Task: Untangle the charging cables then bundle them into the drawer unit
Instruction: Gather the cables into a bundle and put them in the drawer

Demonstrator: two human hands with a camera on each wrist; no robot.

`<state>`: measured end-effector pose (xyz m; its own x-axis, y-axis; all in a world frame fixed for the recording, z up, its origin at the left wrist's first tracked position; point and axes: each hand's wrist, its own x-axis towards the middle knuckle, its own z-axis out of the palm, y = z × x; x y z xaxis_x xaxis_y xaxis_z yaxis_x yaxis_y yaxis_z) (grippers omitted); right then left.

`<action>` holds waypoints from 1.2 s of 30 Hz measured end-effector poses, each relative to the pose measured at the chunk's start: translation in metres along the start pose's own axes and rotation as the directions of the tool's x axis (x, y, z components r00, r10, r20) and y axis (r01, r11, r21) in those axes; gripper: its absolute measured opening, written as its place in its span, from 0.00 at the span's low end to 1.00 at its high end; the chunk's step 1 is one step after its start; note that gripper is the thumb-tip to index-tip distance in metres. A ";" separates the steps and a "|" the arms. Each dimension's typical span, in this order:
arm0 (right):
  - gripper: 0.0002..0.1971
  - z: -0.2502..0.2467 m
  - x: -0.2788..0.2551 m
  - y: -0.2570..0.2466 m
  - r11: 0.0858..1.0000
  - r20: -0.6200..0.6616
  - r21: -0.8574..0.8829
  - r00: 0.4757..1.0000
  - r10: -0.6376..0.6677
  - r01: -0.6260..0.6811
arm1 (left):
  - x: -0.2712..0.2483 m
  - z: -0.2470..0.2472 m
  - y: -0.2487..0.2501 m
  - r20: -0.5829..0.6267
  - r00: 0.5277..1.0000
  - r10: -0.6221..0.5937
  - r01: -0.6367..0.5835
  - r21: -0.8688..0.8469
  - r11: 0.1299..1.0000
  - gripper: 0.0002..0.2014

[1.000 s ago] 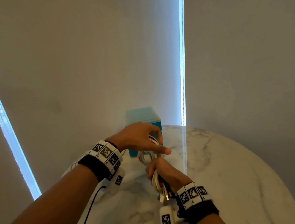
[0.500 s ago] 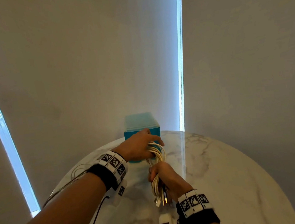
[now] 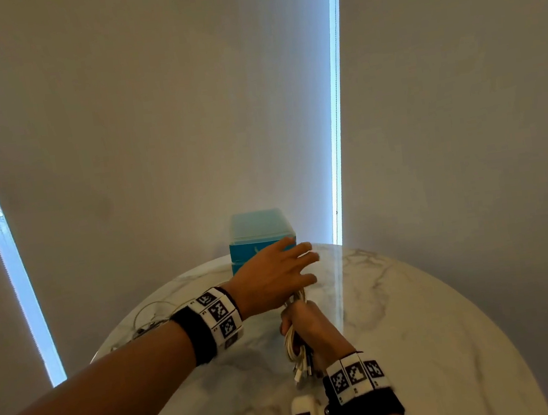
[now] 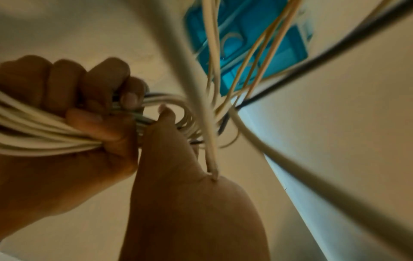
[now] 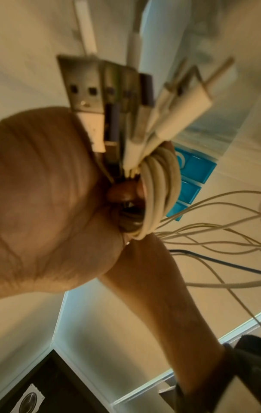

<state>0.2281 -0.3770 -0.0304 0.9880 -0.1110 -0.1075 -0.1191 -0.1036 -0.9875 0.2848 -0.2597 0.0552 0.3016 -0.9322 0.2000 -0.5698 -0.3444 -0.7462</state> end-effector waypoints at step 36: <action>0.31 -0.021 -0.020 -0.011 0.986 0.514 0.165 0.853 -0.087 0.001 | -0.041 0.009 -0.076 0.515 0.841 0.165 0.516 -0.856 0.037 0.25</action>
<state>0.2075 -0.3942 -0.0154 0.9040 0.4226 -0.0652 -0.1000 0.0608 -0.9931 0.3227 -0.1948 0.0980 0.5532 -0.7839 -0.2819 -0.5193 -0.5891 0.6191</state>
